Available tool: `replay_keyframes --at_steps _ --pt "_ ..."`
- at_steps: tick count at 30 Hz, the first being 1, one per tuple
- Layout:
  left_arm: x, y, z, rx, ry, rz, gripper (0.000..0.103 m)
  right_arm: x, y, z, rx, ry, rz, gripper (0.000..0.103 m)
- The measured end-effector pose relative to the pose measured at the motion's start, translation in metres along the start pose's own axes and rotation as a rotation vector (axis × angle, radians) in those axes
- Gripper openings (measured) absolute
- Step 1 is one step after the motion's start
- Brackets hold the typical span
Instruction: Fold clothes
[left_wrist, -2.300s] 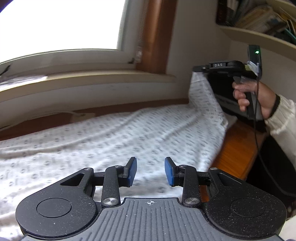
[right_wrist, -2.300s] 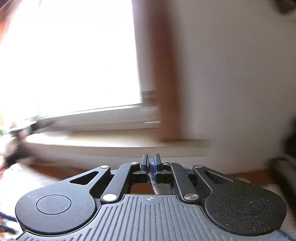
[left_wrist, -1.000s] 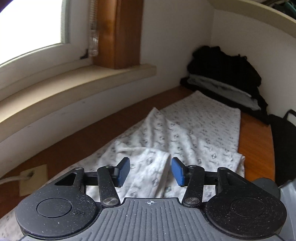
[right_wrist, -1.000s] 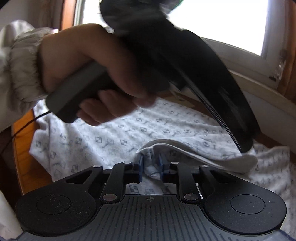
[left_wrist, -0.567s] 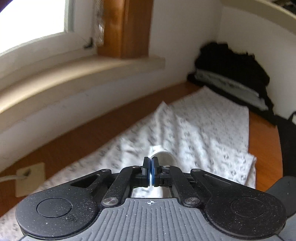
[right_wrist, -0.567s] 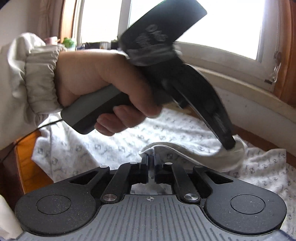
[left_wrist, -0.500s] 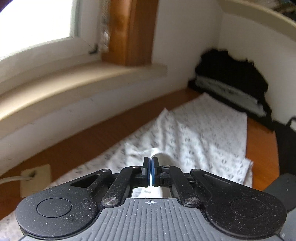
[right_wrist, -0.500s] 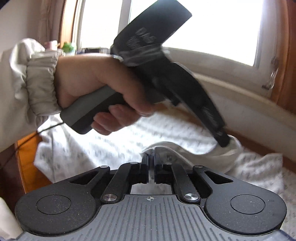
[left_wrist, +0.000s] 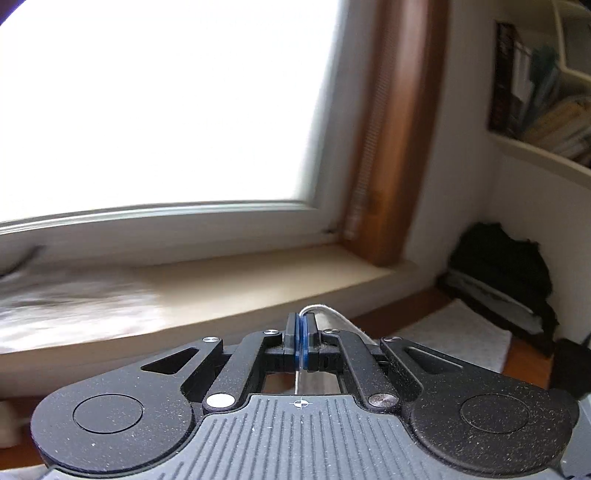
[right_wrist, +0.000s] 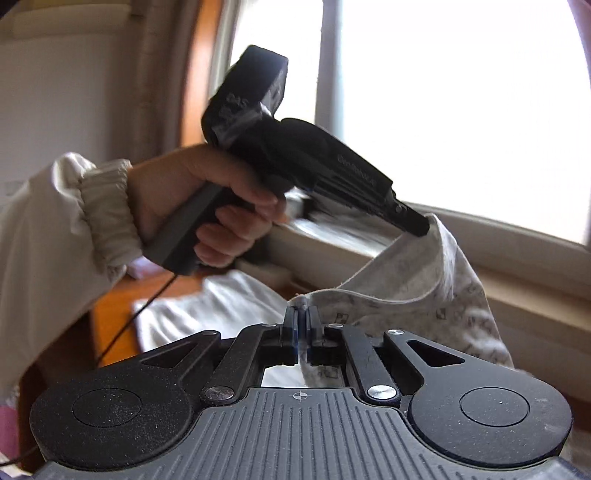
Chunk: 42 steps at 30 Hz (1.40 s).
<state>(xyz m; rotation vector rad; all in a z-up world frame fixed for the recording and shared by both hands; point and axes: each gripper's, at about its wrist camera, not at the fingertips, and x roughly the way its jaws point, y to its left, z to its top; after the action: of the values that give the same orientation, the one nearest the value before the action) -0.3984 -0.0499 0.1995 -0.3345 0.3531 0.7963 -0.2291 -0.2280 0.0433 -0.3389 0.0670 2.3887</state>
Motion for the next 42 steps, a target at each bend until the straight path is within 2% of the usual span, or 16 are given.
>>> replay_keyframes --at_steps 5,13,16,20,22,24,26,29,30,32,33,36,40,41,42 --pt "-0.055 0.060 -0.015 -0.092 -0.023 0.073 0.001 0.050 0.039 0.022 -0.013 -0.030 0.096 0.005" --pt "-0.103 0.140 -0.048 -0.217 -0.031 0.154 0.001 0.110 0.084 0.038 -0.035 -0.017 0.185 0.005" --pt "-0.106 0.165 -0.064 -0.256 -0.013 0.189 0.001 0.141 0.102 0.038 -0.042 0.016 0.185 0.005" --pt "-0.094 0.197 -0.093 -0.331 0.041 0.274 0.002 0.185 0.110 0.027 -0.002 0.080 0.201 0.006" --pt "-0.091 0.208 -0.104 -0.341 0.073 0.335 0.002 0.203 0.111 0.020 0.032 0.132 0.224 0.012" --pt "-0.090 0.213 -0.111 -0.341 0.099 0.410 0.007 0.211 0.109 0.013 0.059 0.194 0.256 0.018" --pt "-0.095 0.213 -0.116 -0.339 0.102 0.446 0.007 0.208 0.109 0.007 0.049 0.201 0.269 0.019" --pt "-0.102 0.200 -0.118 -0.323 0.094 0.416 0.007 0.201 0.098 0.009 0.004 0.204 0.251 0.020" --pt "-0.104 0.196 -0.119 -0.318 0.093 0.397 0.007 0.199 0.094 0.009 -0.008 0.207 0.239 0.023" --pt "-0.103 0.187 -0.122 -0.311 0.092 0.361 0.033 0.193 0.086 0.006 -0.024 0.213 0.205 0.030" --pt "-0.102 0.182 -0.123 -0.307 0.092 0.345 0.038 0.190 0.081 0.005 -0.036 0.216 0.189 0.030" --pt "-0.091 0.170 -0.130 -0.284 0.128 0.315 0.039 0.177 0.062 -0.005 -0.056 0.242 0.145 0.030" --pt "-0.075 0.158 -0.141 -0.224 0.187 0.345 0.039 0.142 0.026 -0.020 -0.049 0.244 0.089 0.030" --pt "-0.073 0.157 -0.143 -0.216 0.194 0.355 0.036 0.134 0.017 -0.023 -0.045 0.242 0.077 0.031" --pt "-0.071 0.158 -0.143 -0.219 0.193 0.360 0.035 0.127 0.007 -0.025 -0.042 0.242 0.061 0.034"
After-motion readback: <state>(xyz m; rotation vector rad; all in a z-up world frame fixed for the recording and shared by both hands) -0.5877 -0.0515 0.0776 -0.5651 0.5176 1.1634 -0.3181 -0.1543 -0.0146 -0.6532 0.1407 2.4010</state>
